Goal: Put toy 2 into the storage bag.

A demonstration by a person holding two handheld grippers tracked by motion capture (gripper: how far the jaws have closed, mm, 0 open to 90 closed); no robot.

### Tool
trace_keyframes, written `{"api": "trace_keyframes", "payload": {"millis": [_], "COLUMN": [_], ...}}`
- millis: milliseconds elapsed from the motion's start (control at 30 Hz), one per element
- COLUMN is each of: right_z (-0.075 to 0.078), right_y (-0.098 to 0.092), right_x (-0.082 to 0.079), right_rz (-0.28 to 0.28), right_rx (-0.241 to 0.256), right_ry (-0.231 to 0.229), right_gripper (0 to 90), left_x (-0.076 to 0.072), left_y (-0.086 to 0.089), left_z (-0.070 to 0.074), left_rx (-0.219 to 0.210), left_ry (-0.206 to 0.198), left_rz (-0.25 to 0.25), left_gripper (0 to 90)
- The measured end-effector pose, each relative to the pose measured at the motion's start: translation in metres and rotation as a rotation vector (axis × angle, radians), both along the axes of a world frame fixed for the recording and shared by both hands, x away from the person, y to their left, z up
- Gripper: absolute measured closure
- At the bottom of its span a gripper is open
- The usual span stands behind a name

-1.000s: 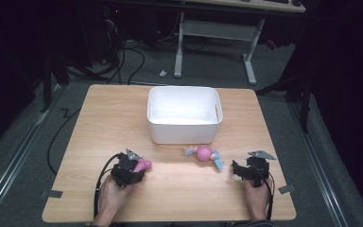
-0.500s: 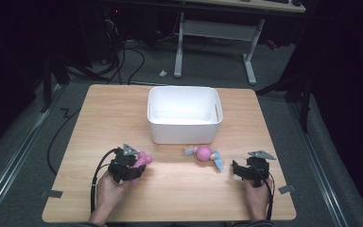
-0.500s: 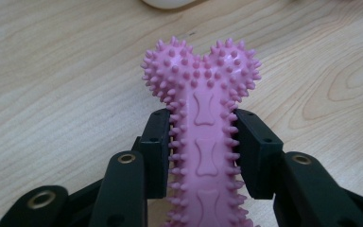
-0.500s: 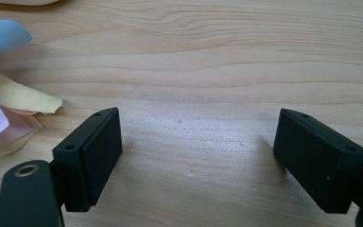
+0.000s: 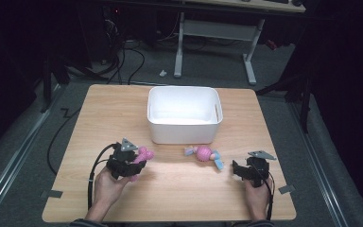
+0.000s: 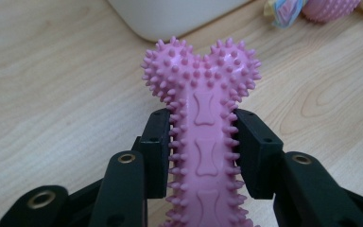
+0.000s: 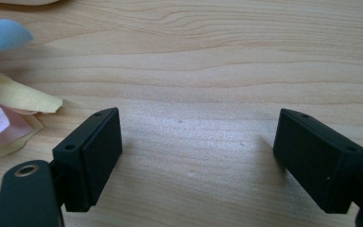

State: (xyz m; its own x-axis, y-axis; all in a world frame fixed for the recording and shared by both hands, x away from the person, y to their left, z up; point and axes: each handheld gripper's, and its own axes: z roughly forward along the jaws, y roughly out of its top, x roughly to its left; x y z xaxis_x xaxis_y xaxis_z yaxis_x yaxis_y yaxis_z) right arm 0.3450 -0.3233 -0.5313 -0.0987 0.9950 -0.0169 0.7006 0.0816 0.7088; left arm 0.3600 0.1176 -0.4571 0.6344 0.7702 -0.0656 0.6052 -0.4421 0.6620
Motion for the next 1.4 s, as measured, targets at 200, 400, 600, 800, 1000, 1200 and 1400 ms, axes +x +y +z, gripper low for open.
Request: {"api": "trace_keyframes", "payload": {"millis": [200, 400, 600, 800, 1000, 1200, 1400], "right_z": [0.0, 0.0, 0.0, 0.0, 0.0, 0.0, 0.0], "right_y": [0.0, 0.0, 0.0, 0.001, 0.001, 0.001, 0.001], "right_x": [0.0, 0.0, 0.0, 0.0, 0.0, 0.0, 0.0], "right_rz": [0.004, 0.005, 0.006, 0.006, 0.007, 0.006, 0.018], "right_rx": [-0.002, 0.0, -0.001, -0.002, -0.001, 0.001, -0.002], "right_ry": [-0.001, 0.0, -0.001, -0.001, -0.001, 0.001, 0.0], "right_gripper": [16.1, 16.1, 16.1, 16.1, 16.1, 16.2, 16.2], "left_x": [0.002, 0.002, 0.006, 0.011, 0.017, 0.018, 0.024], "left_y": [-0.004, -0.001, 0.002, 0.0, -0.002, -0.002, -0.001], "left_z": [0.01, 0.02, 0.031, 0.039, 0.053, 0.064, 0.076], "left_rx": [0.013, -0.032, -0.075, -0.093, -0.119, -0.12, -0.122], "left_ry": [-0.02, -0.028, -0.013, -0.014, -0.017, -0.02, -0.027], "left_rz": [-0.021, -0.021, -0.041, -0.049, -0.064, -0.064, -0.064], "left_gripper": [59.6, 59.5, 59.4, 59.4, 59.3, 59.2, 59.2]}}
